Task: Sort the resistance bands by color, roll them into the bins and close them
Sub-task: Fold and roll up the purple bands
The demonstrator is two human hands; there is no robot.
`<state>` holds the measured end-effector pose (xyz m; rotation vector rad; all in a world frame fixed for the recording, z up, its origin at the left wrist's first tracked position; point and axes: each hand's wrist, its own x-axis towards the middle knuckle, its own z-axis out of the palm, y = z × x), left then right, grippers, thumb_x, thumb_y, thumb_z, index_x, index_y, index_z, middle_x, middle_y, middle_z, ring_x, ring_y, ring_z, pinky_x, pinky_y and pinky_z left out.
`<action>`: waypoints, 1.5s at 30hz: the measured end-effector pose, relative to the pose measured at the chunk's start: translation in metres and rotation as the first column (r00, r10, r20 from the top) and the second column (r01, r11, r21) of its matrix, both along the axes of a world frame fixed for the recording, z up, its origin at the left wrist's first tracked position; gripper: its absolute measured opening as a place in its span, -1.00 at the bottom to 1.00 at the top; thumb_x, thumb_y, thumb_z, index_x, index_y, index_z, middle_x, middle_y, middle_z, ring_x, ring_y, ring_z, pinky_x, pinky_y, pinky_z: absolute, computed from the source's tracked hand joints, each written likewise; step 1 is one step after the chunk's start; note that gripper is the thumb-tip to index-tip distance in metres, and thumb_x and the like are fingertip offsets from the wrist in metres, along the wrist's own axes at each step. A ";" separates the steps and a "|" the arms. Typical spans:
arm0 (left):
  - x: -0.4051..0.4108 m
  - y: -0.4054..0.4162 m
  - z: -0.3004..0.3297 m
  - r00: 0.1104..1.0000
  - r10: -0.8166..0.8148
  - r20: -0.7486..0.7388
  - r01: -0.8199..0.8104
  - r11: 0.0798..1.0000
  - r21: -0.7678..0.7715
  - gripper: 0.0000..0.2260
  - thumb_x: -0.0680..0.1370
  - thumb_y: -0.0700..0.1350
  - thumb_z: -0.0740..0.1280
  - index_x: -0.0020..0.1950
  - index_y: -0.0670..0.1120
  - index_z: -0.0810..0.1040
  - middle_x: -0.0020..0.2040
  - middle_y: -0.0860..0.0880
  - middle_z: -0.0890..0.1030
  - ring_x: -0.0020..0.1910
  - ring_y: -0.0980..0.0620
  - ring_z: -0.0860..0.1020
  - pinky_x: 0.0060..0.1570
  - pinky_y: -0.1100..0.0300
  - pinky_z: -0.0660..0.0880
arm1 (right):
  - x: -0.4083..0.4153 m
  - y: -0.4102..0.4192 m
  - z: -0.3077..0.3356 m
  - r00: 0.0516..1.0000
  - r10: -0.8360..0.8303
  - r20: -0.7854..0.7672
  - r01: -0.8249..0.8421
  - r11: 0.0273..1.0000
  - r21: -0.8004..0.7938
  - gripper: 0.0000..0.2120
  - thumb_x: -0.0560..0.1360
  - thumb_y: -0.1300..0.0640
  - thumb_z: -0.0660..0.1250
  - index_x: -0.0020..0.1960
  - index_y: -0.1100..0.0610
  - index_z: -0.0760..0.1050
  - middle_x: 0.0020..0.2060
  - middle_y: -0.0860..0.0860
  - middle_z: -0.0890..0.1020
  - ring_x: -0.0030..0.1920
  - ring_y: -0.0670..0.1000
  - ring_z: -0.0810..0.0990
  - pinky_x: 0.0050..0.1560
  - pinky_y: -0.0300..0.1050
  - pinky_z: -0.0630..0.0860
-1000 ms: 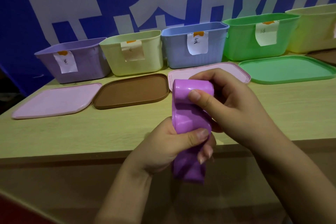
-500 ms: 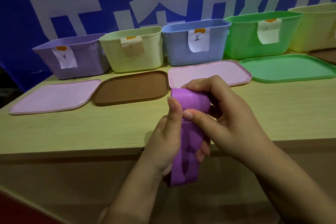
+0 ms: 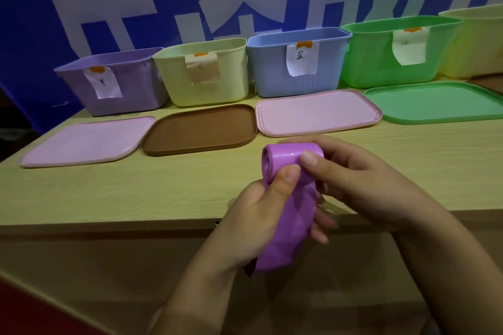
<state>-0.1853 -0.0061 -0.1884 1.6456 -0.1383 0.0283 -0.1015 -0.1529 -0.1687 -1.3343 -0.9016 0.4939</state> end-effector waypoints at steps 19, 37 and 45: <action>0.028 0.003 0.015 0.983 -0.182 -0.033 0.164 0.940 -0.299 -0.77 0.40 -0.04 0.40 -0.06 -0.16 0.61 -0.21 -0.18 0.66 -0.23 -0.13 0.66 -0.11 -0.01 0.62 | -0.004 0.020 0.025 0.923 -0.355 0.151 0.334 0.931 0.149 -0.74 0.40 0.07 0.38 0.06 0.10 0.53 -0.27 -0.05 0.60 -0.34 -0.19 0.54 -0.43 -0.34 0.41; 0.017 0.003 0.023 0.953 -0.299 -0.041 0.238 0.828 -0.507 -0.31 0.13 0.47 0.35 -0.17 -0.13 0.65 -0.53 -0.02 0.45 -0.60 0.09 0.43 -0.42 0.23 0.51 | -0.008 0.016 0.025 0.834 -0.306 0.460 0.278 0.952 0.129 -0.74 0.46 0.16 0.34 0.14 -0.01 0.47 -0.18 -0.18 0.57 -0.32 -0.20 0.56 -0.29 -0.38 0.45; 0.018 -0.008 0.023 0.993 0.007 -0.116 -0.050 0.926 -0.374 -0.43 0.21 0.45 0.17 -0.37 -0.05 0.58 -0.57 -0.06 0.38 -0.62 0.05 0.36 -0.47 0.22 0.40 | -0.007 0.016 0.008 0.720 -0.312 0.620 0.340 0.937 0.076 -0.67 0.50 0.07 0.31 0.22 -0.15 0.37 0.11 -0.15 0.55 0.15 -0.09 0.55 0.15 -0.09 0.50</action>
